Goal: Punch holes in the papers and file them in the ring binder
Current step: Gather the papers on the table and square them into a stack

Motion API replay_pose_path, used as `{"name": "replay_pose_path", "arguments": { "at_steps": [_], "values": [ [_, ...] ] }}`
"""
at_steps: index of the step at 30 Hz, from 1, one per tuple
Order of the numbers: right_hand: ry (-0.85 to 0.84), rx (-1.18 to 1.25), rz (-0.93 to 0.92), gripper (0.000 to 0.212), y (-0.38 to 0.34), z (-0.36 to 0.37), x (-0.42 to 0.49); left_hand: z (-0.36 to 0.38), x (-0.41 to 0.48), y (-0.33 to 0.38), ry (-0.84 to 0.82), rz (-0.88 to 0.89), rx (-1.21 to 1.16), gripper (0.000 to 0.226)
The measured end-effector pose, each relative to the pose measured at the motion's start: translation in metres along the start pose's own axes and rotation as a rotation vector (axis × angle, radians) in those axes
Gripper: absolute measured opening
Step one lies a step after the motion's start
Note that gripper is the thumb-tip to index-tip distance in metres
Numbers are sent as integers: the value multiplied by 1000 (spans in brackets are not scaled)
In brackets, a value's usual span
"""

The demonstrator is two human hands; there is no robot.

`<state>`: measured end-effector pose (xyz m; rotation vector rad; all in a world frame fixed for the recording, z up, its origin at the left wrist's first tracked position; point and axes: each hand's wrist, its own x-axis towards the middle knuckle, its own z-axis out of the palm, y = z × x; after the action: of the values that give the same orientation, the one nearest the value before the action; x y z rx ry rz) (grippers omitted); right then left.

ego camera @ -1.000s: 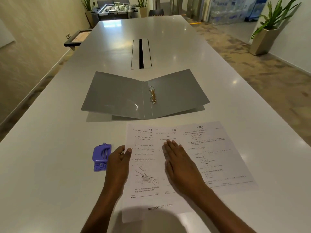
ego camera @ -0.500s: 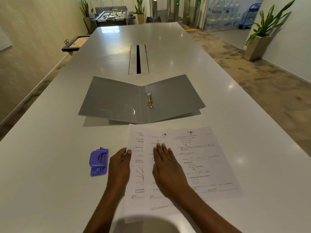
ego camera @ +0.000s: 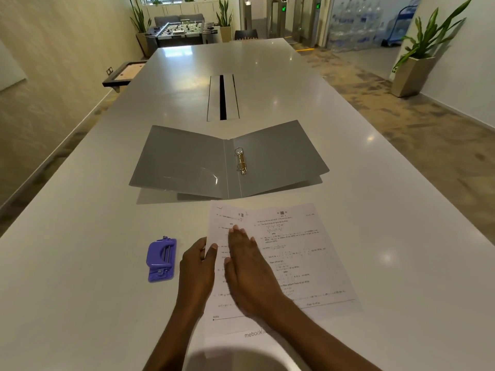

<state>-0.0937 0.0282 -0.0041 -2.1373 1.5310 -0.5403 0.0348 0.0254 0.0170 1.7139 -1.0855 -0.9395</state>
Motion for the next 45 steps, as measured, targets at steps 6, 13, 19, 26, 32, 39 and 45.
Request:
{"name": "replay_pose_path", "arguments": {
  "at_steps": [6, 13, 19, 26, 32, 39, 45],
  "values": [
    [35, -200, 77, 74, 68, -56, -30, -5, -1, -3, -14, -19, -25, 16],
    [1, -323, 112, 68, 87, -46, -47, -3, 0, -2, -20, -19, -18, 14],
    [8, -265, 71, 66, 53, -21, -33, -1, 0, 1, -33, 3, -21, 14],
    [5, -252, 53, 67, 27, 6, -20, 5, 3, -5, -12, 6, -40, 16],
    [5, -199, -4, 67, 16, 10, -17, 5, 8, -4, -39, 30, 31, 18],
    [251, 307, 153, 80, 50, -50, -7, -11, 4, 14, -54, 2, -179, 14],
    [-76, 1066, 296, 55, 76, -130, 5, -18, 7, 47, -100, 52, -350, 17]
  ]
}}
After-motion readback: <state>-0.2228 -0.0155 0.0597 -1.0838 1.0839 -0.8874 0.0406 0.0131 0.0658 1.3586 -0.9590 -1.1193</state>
